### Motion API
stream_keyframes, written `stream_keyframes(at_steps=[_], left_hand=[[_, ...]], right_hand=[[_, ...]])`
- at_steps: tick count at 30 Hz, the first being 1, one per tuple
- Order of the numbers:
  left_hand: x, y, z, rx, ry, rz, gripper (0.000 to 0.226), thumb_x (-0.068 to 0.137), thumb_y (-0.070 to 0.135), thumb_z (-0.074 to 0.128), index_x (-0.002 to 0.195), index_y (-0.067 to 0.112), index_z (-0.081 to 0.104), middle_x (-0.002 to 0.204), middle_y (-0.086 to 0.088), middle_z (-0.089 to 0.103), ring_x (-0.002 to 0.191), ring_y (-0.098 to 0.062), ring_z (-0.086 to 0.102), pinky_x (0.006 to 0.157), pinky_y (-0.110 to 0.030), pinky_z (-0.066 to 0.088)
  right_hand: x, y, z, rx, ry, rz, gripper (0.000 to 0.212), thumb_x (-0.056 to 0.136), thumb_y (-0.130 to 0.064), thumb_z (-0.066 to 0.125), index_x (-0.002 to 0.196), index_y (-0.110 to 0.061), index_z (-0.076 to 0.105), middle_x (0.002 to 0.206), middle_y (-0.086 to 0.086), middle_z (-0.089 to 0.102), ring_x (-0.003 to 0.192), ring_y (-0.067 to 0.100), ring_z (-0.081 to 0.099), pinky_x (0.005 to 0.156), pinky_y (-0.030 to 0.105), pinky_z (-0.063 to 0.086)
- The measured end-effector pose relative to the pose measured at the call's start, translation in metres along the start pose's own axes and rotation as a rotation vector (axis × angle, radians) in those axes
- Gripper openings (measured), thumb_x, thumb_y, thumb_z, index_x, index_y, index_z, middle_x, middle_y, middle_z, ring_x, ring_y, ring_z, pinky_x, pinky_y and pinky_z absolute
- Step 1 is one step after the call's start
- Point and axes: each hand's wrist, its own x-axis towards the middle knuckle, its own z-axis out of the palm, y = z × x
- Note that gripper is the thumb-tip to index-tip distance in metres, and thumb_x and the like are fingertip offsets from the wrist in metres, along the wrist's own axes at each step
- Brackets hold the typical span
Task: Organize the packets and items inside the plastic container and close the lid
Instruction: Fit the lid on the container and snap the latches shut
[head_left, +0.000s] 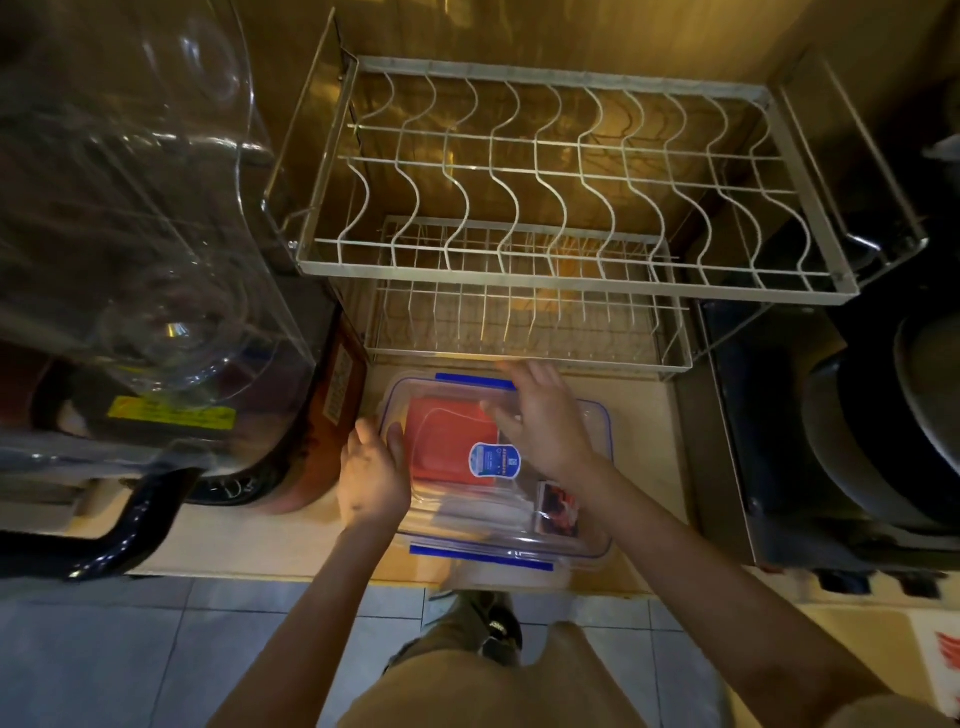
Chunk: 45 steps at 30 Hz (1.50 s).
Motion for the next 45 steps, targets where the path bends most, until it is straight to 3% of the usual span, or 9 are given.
stream_keyframes(at_steps=[5,11,16,23,27,30,38,42,45], left_hand=[[-0.002,-0.001,-0.001,-0.002,0.006,0.027,0.035,0.097,0.027,0.034,0.107,-0.005,0.041,0.115,-0.036,0.051,0.108,-0.05,0.049,0.087,-0.053,0.04],[-0.003,-0.002,0.002,-0.008,0.011,0.041,0.035,0.097,0.026,0.033,0.109,-0.007,0.04,0.117,-0.038,0.05,0.109,-0.053,0.048,0.087,-0.054,0.04],[-0.005,-0.004,0.002,-0.017,-0.01,0.006,0.039,0.098,0.028,0.033,0.114,-0.006,0.038,0.122,-0.036,0.048,0.113,-0.051,0.046,0.091,-0.052,0.039],[-0.006,-0.003,-0.002,-0.017,-0.126,-0.042,0.043,0.098,0.031,0.027,0.123,-0.004,0.03,0.126,-0.037,0.046,0.115,-0.051,0.046,0.095,-0.05,0.037],[-0.004,-0.006,-0.007,0.004,-0.214,-0.034,0.046,0.099,0.033,0.023,0.127,-0.002,0.026,0.127,-0.038,0.045,0.116,-0.05,0.048,0.096,-0.048,0.037],[-0.003,-0.005,-0.008,-0.021,-0.235,-0.058,0.047,0.098,0.035,0.022,0.129,0.0,0.024,0.127,-0.038,0.046,0.117,-0.05,0.047,0.097,-0.049,0.036],[-0.006,-0.004,-0.01,0.01,-0.255,-0.059,0.05,0.098,0.039,0.022,0.132,0.003,0.022,0.131,-0.035,0.044,0.118,-0.048,0.047,0.097,-0.05,0.038],[-0.016,-0.001,-0.009,0.138,-0.192,-0.029,0.05,0.099,0.027,0.024,0.139,-0.001,0.02,0.135,-0.031,0.042,0.121,-0.046,0.046,0.099,-0.049,0.039],[-0.02,0.001,-0.008,0.175,-0.145,-0.014,0.046,0.098,0.03,0.027,0.132,-0.001,0.028,0.13,-0.031,0.048,0.114,-0.047,0.052,0.092,-0.05,0.042]], right_hand=[[-0.09,-0.005,0.021,-0.022,0.163,-0.164,0.041,0.082,-0.038,0.05,0.113,-0.013,0.057,0.109,0.007,0.066,0.105,0.015,0.051,0.091,0.031,0.039],[-0.132,0.015,0.069,-0.452,-0.019,-0.196,0.097,0.058,-0.059,0.073,0.134,-0.01,0.037,0.14,0.012,0.052,0.133,0.025,0.032,0.113,0.042,0.017],[-0.129,0.02,0.077,-0.609,0.178,-0.251,0.041,0.089,-0.013,0.038,0.129,-0.012,0.043,0.133,0.009,0.059,0.126,0.023,0.054,0.108,0.043,0.024],[-0.131,0.036,0.067,-0.474,0.018,-0.342,0.086,0.067,-0.038,0.068,0.14,-0.008,0.032,0.146,0.017,0.043,0.138,0.028,0.029,0.113,0.042,0.013],[-0.127,0.04,0.057,-0.416,0.001,-0.384,0.06,0.086,-0.04,0.044,0.137,-0.011,0.035,0.142,0.016,0.047,0.134,0.031,0.042,0.113,0.038,0.015],[-0.124,0.041,0.054,-0.479,-0.031,-0.401,0.057,0.086,-0.045,0.037,0.135,-0.014,0.036,0.139,0.013,0.053,0.129,0.028,0.049,0.112,0.038,0.03],[-0.118,0.041,0.044,-0.395,-0.069,-0.452,0.053,0.08,-0.042,0.056,0.125,-0.014,0.059,0.131,0.013,0.06,0.122,0.028,0.056,0.098,0.043,0.045],[-0.115,0.031,0.026,0.025,-0.114,-0.227,0.04,0.094,-0.037,0.044,0.125,-0.016,0.059,0.136,0.005,0.057,0.128,0.021,0.048,0.111,0.033,0.031],[-0.106,0.028,0.011,0.166,0.168,0.0,0.025,0.094,-0.019,0.049,0.112,-0.007,0.063,0.116,0.01,0.065,0.111,0.024,0.055,0.099,0.042,0.044]])
